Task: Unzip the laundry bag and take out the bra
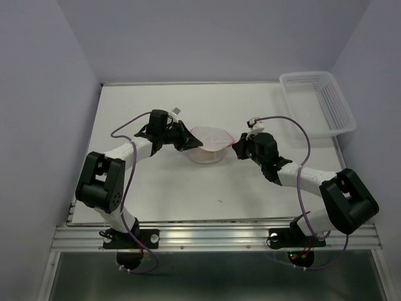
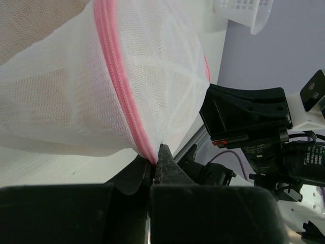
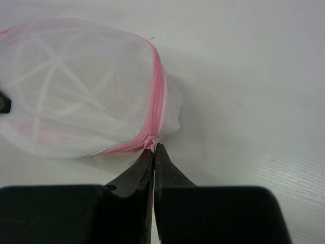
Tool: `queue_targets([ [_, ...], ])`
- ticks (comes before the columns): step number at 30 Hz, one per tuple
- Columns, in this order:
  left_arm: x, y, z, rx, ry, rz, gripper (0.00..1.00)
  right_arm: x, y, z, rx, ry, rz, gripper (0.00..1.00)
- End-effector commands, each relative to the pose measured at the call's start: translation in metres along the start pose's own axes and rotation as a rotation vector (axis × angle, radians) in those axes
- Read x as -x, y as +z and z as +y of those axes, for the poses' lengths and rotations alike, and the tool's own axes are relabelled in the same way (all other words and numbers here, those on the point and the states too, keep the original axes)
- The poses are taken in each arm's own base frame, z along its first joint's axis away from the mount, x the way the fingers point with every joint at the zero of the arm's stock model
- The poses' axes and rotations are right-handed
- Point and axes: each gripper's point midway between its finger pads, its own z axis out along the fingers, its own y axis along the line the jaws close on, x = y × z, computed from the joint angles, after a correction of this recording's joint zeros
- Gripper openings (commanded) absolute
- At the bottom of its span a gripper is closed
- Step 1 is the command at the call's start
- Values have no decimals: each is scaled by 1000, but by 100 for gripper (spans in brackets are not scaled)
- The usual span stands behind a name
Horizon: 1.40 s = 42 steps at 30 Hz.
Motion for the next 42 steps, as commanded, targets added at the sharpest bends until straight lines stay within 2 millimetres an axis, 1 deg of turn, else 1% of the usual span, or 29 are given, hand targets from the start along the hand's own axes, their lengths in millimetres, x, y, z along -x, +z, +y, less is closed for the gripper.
queue_targets([
  [1, 22, -22, 34, 97, 14, -37, 0, 18, -6, -81, -262, -57, -30, 1],
  [4, 28, -21, 36, 105, 14, -27, 0, 10, -2, -73, -205, -79, 14, 1],
  [5, 33, -20, 34, 102, 23, -33, 0, 6, -2, -71, -194, -80, 29, 1],
  [7, 38, -19, 33, 110, 29, -30, 0, 3, -1, -61, -133, -90, 50, 1],
  [9, 47, -17, 31, 128, 43, -42, 6, 2, -3, -50, -79, -71, 67, 1],
  [10, 50, -19, 30, 140, 51, -56, 36, 2, -2, -36, -12, -49, 79, 1],
  [11, 52, -20, 27, 141, 60, -67, 55, 2, -3, -28, 17, -36, 89, 1],
  [12, 53, -22, 23, 140, 71, -77, 77, -4, -4, -23, 30, -30, 125, 1],
  [13, 55, -24, 22, 154, 83, -95, 99, -1, -4, -12, 42, -43, 123, 1],
  [14, 56, -29, 12, 150, 109, -111, 99, 0, -4, -9, 35, -47, 127, 1],
  [16, 52, -34, 7, 170, 135, -123, 99, -4, -7, -6, 26, -14, 163, 1],
  [17, 55, -40, 2, 190, 157, -162, 99, -2, -7, 2, 44, 5, 173, 1],
  [18, 51, -41, 5, 234, 176, -174, 99, -6, -9, 4, 43, 42, 195, 1],
  [20, 45, -46, -3, 246, 200, -188, 99, -7, -10, 11, 56, 64, 207, 1],
  [21, 35, -43, -6, 246, 205, -172, 99, -8, -12, 19, 69, 89, 214, 1],
  [22, 30, -45, -13, 233, 214, -175, 99, -9, -13, 26, 86, 95, 222, 1],
  [24, 13, -39, -24, 211, 238, -146, 99, -6, -17, 33, 91, 130, 226, 1],
  [25, 13, -41, -27, 204, 236, -154, 99, -7, -18, 39, 104, 128, 234, 1],
  [26, 1, -38, -35, 184, 235, -142, 99, -3, -20, 41, 114, 130, 226, 1],
  [27, -4, -36, -38, 169, 235, -136, 99, -3, -22, 48, 127, 133, 226, 1],
  [28, -11, -31, -48, 131, 245, -129, 99, 2, -25, 54, 154, 142, 222, 1],
  [29, -15, -27, -49, 116, 227, -117, 99, 1, -27, 60, 175, 144, 229, 1],
  [31, -23, -18, -44, 111, 209, -92, 99, 6, -30, 68, 195, 155, 217, 1],
  [34, -29, -5, -41, 103, 189, -69, 98, 13, -33, 73, 217, 161, 209, 1],
  [37, -32, 6, -50, 85, 193, -54, 95, 15, -37, 80, 247, 148, 206, 1],
  [38, -32, 13, -47, 95, 188, -44, 95, 16, -38, 80, 246, 146, 202, 1],
  [39, -32, 16, -54, 84, 191, -43, 94, 16, -39, 83, 252, 142, 201, 1],
  [40, -31, 22, -53, 84, 183, -39, 92, 17, -39, 83, 254, 133, 199, 1],
  [42, -29, 27, -63, 67, 184, -42, 90, 17, -39, 83, 257, 130, 199, 1],
])
